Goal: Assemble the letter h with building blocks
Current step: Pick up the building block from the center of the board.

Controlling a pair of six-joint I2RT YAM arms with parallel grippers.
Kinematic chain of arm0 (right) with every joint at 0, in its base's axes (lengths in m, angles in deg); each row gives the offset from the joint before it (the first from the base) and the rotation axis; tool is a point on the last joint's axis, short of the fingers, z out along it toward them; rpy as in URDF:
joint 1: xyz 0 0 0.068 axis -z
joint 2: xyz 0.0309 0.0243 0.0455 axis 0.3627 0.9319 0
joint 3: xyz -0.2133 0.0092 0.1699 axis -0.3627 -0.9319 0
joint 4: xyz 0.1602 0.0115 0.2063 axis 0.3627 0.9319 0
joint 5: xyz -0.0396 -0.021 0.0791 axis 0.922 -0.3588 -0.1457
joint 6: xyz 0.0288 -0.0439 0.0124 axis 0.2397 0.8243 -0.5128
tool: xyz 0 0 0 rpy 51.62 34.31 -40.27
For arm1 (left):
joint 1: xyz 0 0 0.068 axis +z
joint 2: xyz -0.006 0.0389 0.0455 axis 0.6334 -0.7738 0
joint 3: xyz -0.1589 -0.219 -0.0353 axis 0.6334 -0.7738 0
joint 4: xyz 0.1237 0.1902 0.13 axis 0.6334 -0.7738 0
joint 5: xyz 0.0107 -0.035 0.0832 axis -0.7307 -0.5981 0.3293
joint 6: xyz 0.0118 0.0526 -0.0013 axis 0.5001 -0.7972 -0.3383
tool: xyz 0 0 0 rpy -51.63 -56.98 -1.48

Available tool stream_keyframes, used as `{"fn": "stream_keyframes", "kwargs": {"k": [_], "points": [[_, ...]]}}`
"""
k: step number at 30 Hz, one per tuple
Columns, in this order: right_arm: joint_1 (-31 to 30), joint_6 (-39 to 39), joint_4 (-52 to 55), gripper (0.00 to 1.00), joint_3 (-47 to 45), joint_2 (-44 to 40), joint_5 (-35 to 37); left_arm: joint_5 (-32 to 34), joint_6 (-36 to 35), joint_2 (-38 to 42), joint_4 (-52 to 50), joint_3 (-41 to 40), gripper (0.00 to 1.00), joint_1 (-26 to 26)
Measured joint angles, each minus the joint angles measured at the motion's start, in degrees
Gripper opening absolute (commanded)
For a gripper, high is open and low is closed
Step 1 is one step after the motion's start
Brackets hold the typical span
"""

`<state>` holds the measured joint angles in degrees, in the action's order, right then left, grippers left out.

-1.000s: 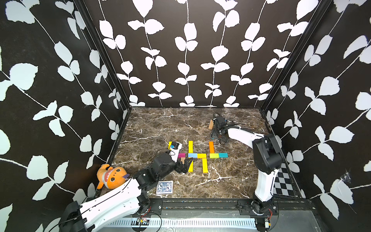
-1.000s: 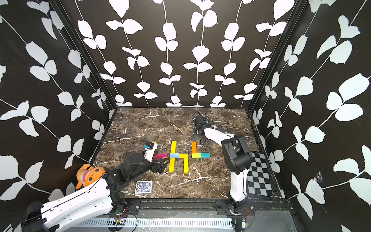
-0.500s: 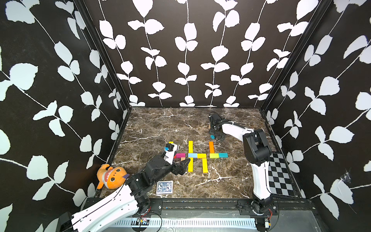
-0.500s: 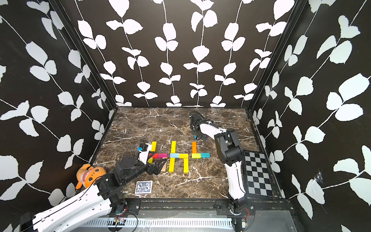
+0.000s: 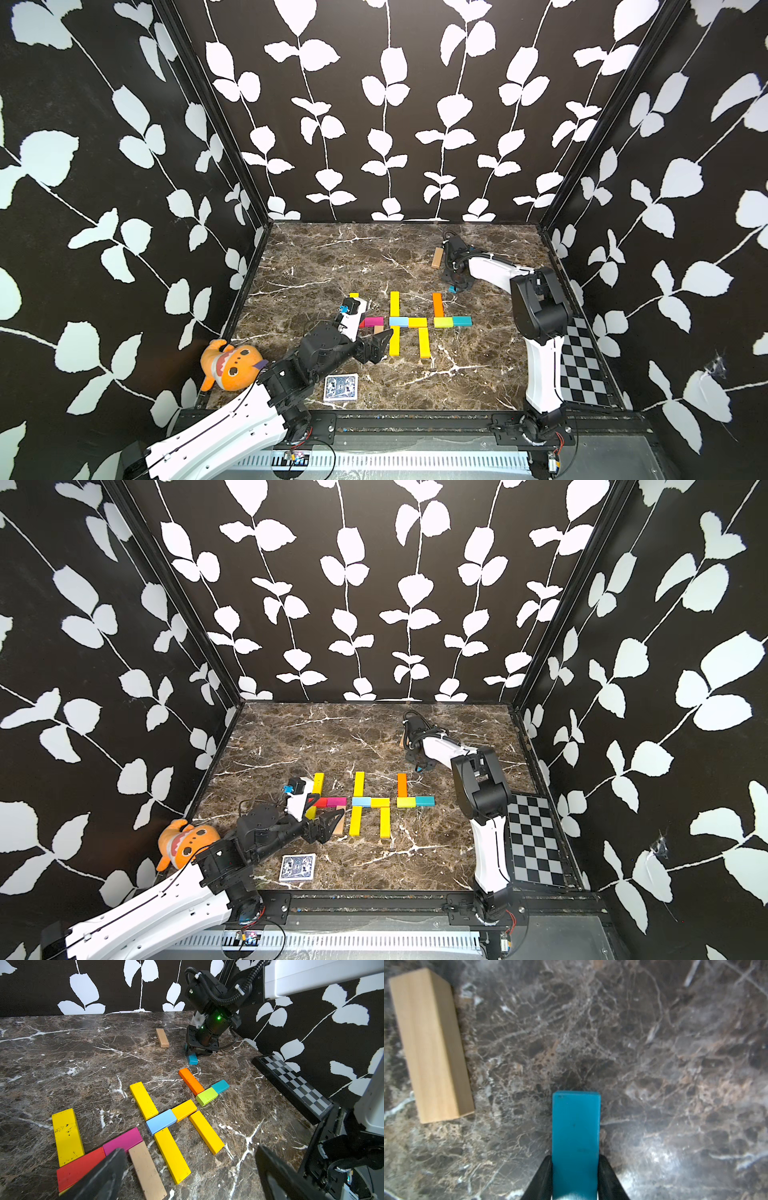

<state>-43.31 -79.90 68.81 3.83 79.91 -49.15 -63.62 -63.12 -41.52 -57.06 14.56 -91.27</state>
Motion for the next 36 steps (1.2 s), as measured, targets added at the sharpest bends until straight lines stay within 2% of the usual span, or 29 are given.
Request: {"fn": "stream_keyframes", "kwargs": {"k": [9, 14, 18, 24, 28, 32, 36], "points": [[0.57, 12.20, -1.62, 0.26, -6.43, -6.38, -2.62, -0.02, 0.22, -1.11, 0.00, 0.00, 0.99, 0.00], [0.35, 15.58, -2.08, 0.26, -10.38, -15.67, -6.12, 0.09, 0.61, -0.94, 0.00, 0.00, 0.99, 0.00], [-1.31, 16.94, -2.08, 0.26, -17.16, -25.11, -8.22, 0.46, 0.81, 0.44, 0.04, -0.79, 0.99, 0.00], [-8.31, 16.92, -0.59, 0.27, -29.14, -38.42, -9.77, 0.90, 0.83, 1.62, 0.02, -2.36, 0.99, 0.00], [-14.27, 14.29, 1.07, 0.27, -34.53, -45.16, -8.90, 0.85, 0.85, 2.21, 0.09, -3.21, 0.99, 0.00], [-21.31, 10.23, 0.48, 0.26, -39.21, -47.43, -6.75, 0.81, 1.05, 2.56, 0.22, -3.63, 0.99, 0.00], [-27.76, 6.88, -1.14, 0.26, -42.73, -45.77, -4.79, 0.76, 1.11, 2.58, 0.57, -4.07, 0.99, 0.00]]}}
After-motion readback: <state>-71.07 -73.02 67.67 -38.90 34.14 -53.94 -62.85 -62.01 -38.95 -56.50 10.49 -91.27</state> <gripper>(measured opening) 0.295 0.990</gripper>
